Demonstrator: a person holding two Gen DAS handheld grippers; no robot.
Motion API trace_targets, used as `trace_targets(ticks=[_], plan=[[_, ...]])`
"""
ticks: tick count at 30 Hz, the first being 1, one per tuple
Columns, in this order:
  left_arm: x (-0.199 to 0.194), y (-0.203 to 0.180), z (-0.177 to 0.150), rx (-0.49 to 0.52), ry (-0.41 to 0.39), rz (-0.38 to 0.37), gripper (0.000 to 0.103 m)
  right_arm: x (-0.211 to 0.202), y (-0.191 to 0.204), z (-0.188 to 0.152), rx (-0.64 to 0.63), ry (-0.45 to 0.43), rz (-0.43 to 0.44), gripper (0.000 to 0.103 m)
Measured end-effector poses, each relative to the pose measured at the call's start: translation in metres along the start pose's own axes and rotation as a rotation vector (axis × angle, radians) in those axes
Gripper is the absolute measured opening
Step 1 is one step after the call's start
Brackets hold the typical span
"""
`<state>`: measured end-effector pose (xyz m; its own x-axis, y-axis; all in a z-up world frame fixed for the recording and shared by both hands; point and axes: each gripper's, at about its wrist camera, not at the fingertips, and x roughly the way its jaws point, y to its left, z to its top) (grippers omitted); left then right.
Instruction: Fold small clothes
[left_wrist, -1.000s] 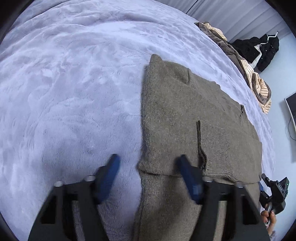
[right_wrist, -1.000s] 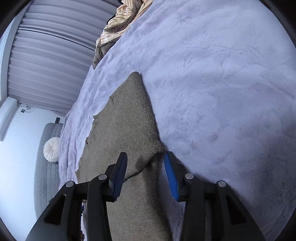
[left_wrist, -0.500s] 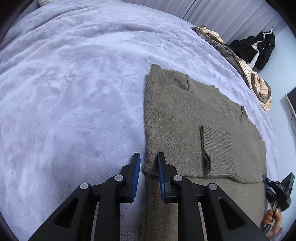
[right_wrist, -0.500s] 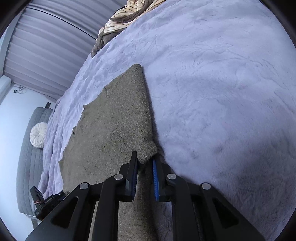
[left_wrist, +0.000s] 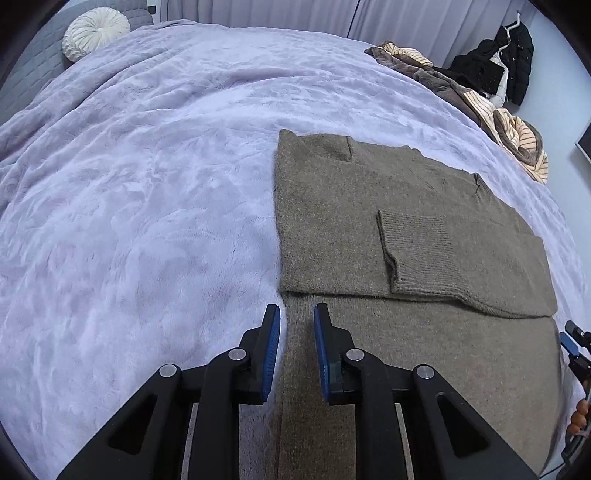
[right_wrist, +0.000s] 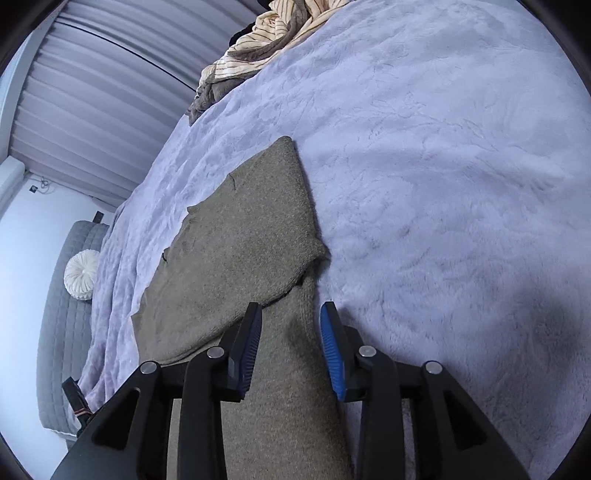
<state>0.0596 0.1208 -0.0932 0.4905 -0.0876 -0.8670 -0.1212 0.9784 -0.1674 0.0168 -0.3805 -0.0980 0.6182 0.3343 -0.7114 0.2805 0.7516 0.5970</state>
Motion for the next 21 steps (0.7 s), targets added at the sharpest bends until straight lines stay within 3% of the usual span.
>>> trace_targets(ticks=[2,3,4,5,6,8,21], plan=[[-0.002,-0.001,-0.004,0.005,0.001,0.011,0.02,0.0,-0.001,-0.004,0.008,0.008,0.002,0.036],[-0.003,-0.001,-0.005,0.005,0.005,0.013,0.025,0.0,-0.002,-0.007,0.013,0.011,0.004,0.036],[-0.003,-0.002,-0.006,0.007,0.007,0.016,0.063,-0.001,-0.002,-0.008,0.016,0.013,0.005,0.036],[-0.005,-0.002,-0.007,0.002,0.001,0.027,0.086,-0.001,-0.002,-0.01,0.017,0.013,0.003,0.036],[-0.01,-0.002,-0.009,-0.002,-0.032,0.052,0.102,-0.002,-0.003,-0.012,0.017,0.014,0.002,0.036],[-0.016,-0.004,-0.01,0.018,-0.061,0.067,0.102,-0.003,-0.002,-0.014,0.016,0.017,0.001,0.037],[-0.02,-0.008,-0.018,0.048,-0.027,0.066,0.102,-0.019,0.013,-0.027,-0.052,-0.011,-0.003,0.05]])
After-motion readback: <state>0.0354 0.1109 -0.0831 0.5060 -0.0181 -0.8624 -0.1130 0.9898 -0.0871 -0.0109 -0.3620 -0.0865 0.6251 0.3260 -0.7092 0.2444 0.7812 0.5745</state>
